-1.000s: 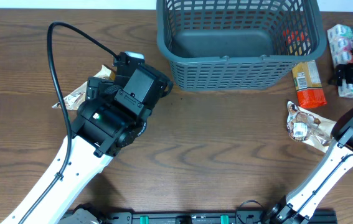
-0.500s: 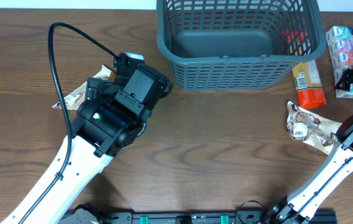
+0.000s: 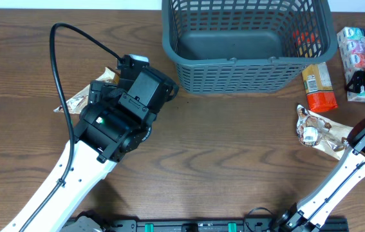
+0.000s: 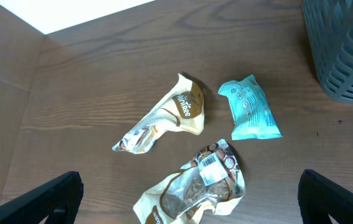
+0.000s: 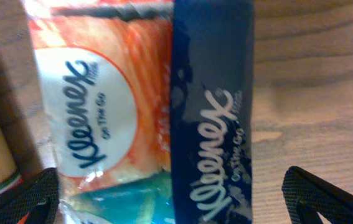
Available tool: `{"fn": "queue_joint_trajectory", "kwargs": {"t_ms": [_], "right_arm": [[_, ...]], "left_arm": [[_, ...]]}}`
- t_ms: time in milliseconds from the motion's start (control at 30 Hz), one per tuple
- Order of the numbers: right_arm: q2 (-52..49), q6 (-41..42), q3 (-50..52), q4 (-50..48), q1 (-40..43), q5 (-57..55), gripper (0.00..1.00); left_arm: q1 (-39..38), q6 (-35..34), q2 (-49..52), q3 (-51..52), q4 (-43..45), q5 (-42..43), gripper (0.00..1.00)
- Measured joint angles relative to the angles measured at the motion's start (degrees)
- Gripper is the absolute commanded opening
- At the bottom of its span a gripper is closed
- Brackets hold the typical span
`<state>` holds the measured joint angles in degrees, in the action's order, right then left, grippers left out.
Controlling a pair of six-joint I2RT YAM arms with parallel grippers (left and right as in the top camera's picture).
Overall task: Pack container
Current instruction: 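Grasp the Kleenex tissue multipack with the right gripper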
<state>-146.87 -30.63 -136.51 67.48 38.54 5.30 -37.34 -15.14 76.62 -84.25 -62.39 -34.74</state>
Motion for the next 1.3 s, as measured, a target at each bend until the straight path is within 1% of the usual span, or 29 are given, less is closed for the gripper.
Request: {"fn": "queue_joint_trajectory", "kwargs": {"t_ms": [367,400,433,500,533,567,600,633,667,900,1033,1100,1200,1300], "right_arm": [[-3.26,0.07,0.00,-0.46,0.00,2.73,0.99],[-3.41,0.09,0.00,-0.70,0.00,2.49,0.99],[-3.41,0.09,0.00,-0.68,0.00,2.73,0.96],[-3.41,0.31,0.00,-0.83,0.00,2.71,0.83],[-3.41,0.46,0.00,-0.96,0.00,2.64,0.73],[-3.43,0.66,0.00,-1.16,0.00,2.56,0.24],[-3.43,1.40,0.00,-1.27,0.00,2.40,0.12],[-3.45,2.14,0.00,-1.46,0.00,2.36,0.06],[-3.45,2.95,0.00,-1.73,0.00,2.21,0.02],[-3.17,7.89,-1.31,-1.51,-0.02,1.70,0.01],[-3.19,10.27,-2.93,1.86,-0.31,0.42,0.01],[-3.19,11.37,-5.22,3.65,-0.55,-0.04,0.01],[-2.93,13.60,-11.30,5.29,-1.18,-0.39,0.01],[-0.61,16.02,-17.31,6.99,-2.21,-0.68,0.01]], "left_arm": [[0.00,0.00,0.00,0.00,0.00,0.02,0.99],[0.00,0.00,0.00,0.00,0.00,0.00,0.99],[0.00,0.00,0.00,0.00,0.02,0.00,0.99],[0.00,0.00,0.00,0.00,0.00,0.00,0.99],[0.00,0.00,0.00,0.00,0.00,0.00,0.99],[0.00,0.00,0.00,0.00,0.00,0.00,0.99],[0.00,0.00,0.00,0.00,0.00,0.00,0.99],[0.00,0.00,0.00,0.00,0.00,0.02,0.99],[0.00,0.00,0.00,0.00,0.00,0.00,0.99],[0.00,0.00,0.00,0.00,0.00,0.00,0.98],[0.00,0.00,0.00,0.00,0.00,0.00,0.99],[0.00,0.00,0.00,0.00,0.00,0.02,0.99],[0.00,0.00,0.00,0.00,0.00,0.00,0.99],[0.00,0.00,0.00,0.00,0.00,0.00,0.99]]}}
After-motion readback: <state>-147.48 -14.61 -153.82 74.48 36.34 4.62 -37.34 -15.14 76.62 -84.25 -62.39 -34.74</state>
